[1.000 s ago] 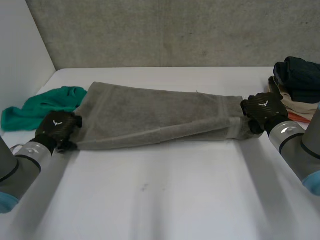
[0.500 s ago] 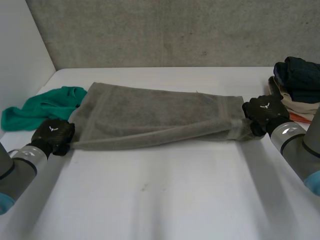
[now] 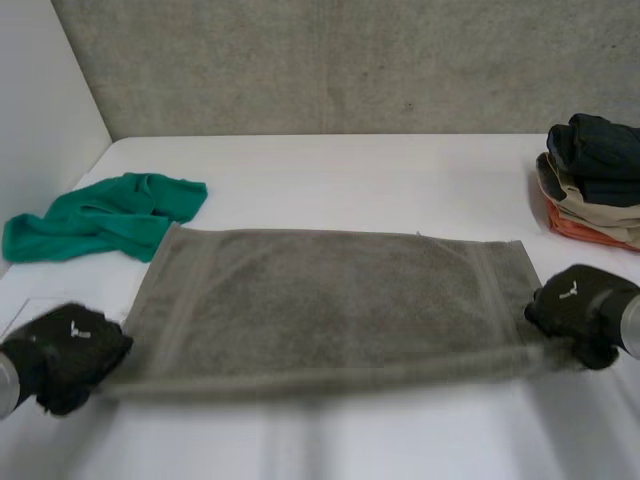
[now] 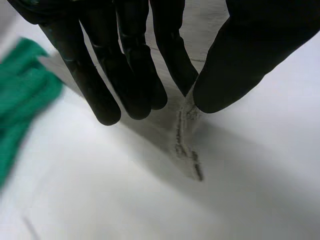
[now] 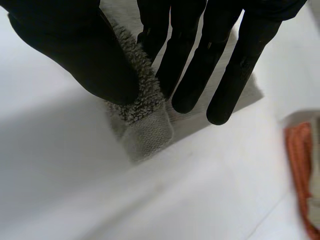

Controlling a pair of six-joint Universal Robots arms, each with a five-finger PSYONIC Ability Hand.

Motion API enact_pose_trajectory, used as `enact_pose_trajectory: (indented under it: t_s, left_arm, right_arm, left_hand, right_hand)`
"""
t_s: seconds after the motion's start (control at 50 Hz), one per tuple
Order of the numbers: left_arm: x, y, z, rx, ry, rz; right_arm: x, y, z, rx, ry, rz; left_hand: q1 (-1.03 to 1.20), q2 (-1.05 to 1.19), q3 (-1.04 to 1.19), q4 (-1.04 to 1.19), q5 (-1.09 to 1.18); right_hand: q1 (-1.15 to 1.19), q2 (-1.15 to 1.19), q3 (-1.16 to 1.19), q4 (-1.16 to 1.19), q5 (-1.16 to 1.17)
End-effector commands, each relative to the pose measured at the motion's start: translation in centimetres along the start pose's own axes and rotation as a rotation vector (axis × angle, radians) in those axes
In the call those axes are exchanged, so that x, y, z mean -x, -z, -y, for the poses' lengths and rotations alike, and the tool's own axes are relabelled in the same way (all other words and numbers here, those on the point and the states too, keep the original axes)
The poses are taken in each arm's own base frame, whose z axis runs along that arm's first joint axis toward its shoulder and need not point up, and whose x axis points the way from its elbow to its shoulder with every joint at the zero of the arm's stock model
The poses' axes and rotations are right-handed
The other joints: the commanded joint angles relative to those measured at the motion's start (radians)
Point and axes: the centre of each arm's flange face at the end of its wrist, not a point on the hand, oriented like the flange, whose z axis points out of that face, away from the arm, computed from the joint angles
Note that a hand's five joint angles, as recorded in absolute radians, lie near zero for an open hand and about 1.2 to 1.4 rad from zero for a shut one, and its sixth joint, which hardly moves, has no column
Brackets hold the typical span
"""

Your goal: Fold the laundry.

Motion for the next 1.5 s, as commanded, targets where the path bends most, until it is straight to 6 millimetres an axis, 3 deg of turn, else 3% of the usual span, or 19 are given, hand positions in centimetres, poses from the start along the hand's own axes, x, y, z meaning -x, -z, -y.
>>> enact_pose_trajectory:
  t_s: [0.02, 0.16, 0.3, 0.5, 0.52, 0.54, 0.56, 0.58, 0.6, 0.62, 0.68, 0.74, 0.8, 0.86, 0.96, 1.08, 1.32, 1.46, 1.5]
  left_arm:
    - [2.2, -5.7, 4.1, -0.306, -0.033, 0.163]
    - [4.2, -12.0, 7.0, -0.412, -0.056, 0.306]
    - [5.4, -17.8, 9.6, -0.441, -0.077, 0.379]
    - [6.3, -23.0, 10.8, -0.491, -0.082, 0.429]
    - [5.7, -23.4, 11.0, -0.500, -0.086, 0.417]
    - [5.4, -23.5, 11.1, -0.502, -0.087, 0.413]
    - [4.9, -23.6, 11.2, -0.504, -0.090, 0.404]
    - [4.6, -23.5, 11.4, -0.510, -0.093, 0.398]
    - [4.1, -23.5, 11.6, -0.515, -0.096, 0.388]
    - [3.2, -23.5, 11.7, -0.517, -0.097, 0.368]
    - [2.3, -23.2, 11.6, -0.512, -0.092, 0.343]
    - [2.5, -22.4, 11.6, -0.505, -0.077, 0.341]
    - [3.2, -19.9, 12.0, -0.511, -0.030, 0.340]
    - [2.9, -18.0, 11.9, -0.513, 0.026, 0.313]
    - [3.2, -14.8, 11.4, -0.518, 0.120, 0.300]
    - [2.4, -12.6, 10.8, -0.542, 0.185, 0.267]
    - [0.9, -12.6, 10.1, -0.537, 0.184, 0.236]
    - [0.7, -12.6, 9.9, -0.533, 0.185, 0.233]
    - [0.6, -12.5, 9.9, -0.531, 0.185, 0.232]
  right_arm:
    - [-2.2, -6.7, -0.3, -0.090, -0.150, -0.155]
    - [-2.4, -9.7, 2.5, -0.175, -0.110, -0.298]
    - [-3.8, -13.0, 3.3, -0.230, -0.098, -0.433]
    - [-4.4, -16.9, 4.3, -0.264, -0.084, -0.508]
    - [-4.6, -17.3, 4.3, -0.262, -0.083, -0.535]
    - [-4.7, -17.4, 4.4, -0.258, -0.084, -0.545]
    - [-4.7, -17.5, 4.3, -0.252, -0.085, -0.550]
    - [-4.5, -17.5, 4.4, -0.250, -0.086, -0.550]
    - [-4.4, -17.3, 4.6, -0.254, -0.097, -0.550]
    - [-4.3, -17.1, 4.7, -0.258, -0.100, -0.547]
    - [-4.0, -16.2, 4.6, -0.260, -0.132, -0.533]
    - [-3.6, -14.2, 4.3, -0.251, -0.178, -0.501]
    - [-3.5, -12.3, 4.3, -0.251, -0.204, -0.470]
    - [-2.2, -10.3, 3.6, -0.233, -0.227, -0.359]
    - [-1.6, -8.9, 0.4, -0.147, -0.346, -0.206]
    - [-1.5, -9.0, -1.4, -0.143, -0.412, -0.166]
    - [-1.8, -11.0, -2.5, -0.185, -0.407, -0.221]
    - [-1.5, -12.6, -3.3, -0.168, -0.398, -0.216]
    - [-1.6, -12.5, -3.6, -0.148, -0.406, -0.229]
  left_hand:
    - [0.251, 0.200, 0.204, 0.195, 0.242]
    - [0.251, 0.200, 0.204, 0.195, 0.242]
    - [0.251, 0.200, 0.204, 0.195, 0.242]
    - [0.251, 0.200, 0.204, 0.195, 0.242]
    - [0.251, 0.200, 0.204, 0.195, 0.242]
    - [0.251, 0.200, 0.204, 0.195, 0.242]
    - [-0.240, -0.291, -0.287, -0.295, -0.249]
    - [-0.718, -0.770, -0.766, -0.774, -0.728]
    - [-0.971, -1.022, -1.018, -1.026, -0.980]
    - [-0.892, -0.944, -0.939, -0.948, -0.902]
    - [-0.971, -1.022, -1.018, -1.026, -0.980]
    - [-0.971, -1.022, -1.018, -1.026, -0.980]
    - [-0.971, -1.022, -1.018, -1.026, -0.980]
    - [-0.971, -1.022, -1.018, -1.026, -0.980]
    - [-0.970, -1.021, -1.017, -1.025, -0.979]
    - [-0.967, -1.018, -1.014, -1.023, -0.976]
    - [-0.964, -1.015, -1.011, -1.020, -0.973]
    - [-0.964, -1.015, -1.011, -1.020, -0.973]
    - [-0.964, -1.015, -1.011, -1.020, -0.973]
  right_hand:
    - [0.299, 0.221, 0.208, 0.198, 0.204]
    - [0.299, 0.221, 0.208, 0.198, 0.204]
    - [0.299, 0.221, 0.208, 0.198, 0.204]
    - [0.299, 0.221, 0.208, 0.198, 0.204]
    - [0.039, -0.039, -0.053, -0.062, -0.056]
    - [-0.461, -0.539, -0.553, -0.562, -0.556]
    - [-0.923, -1.000, -1.014, -1.023, -1.018]
    - [-0.923, -1.000, -1.014, -1.023, -1.018]
    - [-0.923, -1.000, -1.014, -1.023, -1.018]
    - [-0.923, -1.000, -1.014, -1.023, -1.018]
    - [-0.923, -1.000, -1.014, -1.023, -1.018]
    - [-0.923, -1.000, -1.014, -1.023, -1.018]
    - [-0.923, -1.000, -1.014, -1.023, -1.018]
    - [-0.923, -1.000, -1.014, -1.023, -1.018]
    - [-0.813, -0.891, -0.905, -0.914, -0.908]
    - [-0.643, -0.720, -0.734, -0.743, -0.738]
    - [-0.472, -0.550, -0.564, -0.573, -0.567]
    - [0.298, 0.220, 0.207, 0.198, 0.203]
    - [0.299, 0.221, 0.208, 0.198, 0.204]
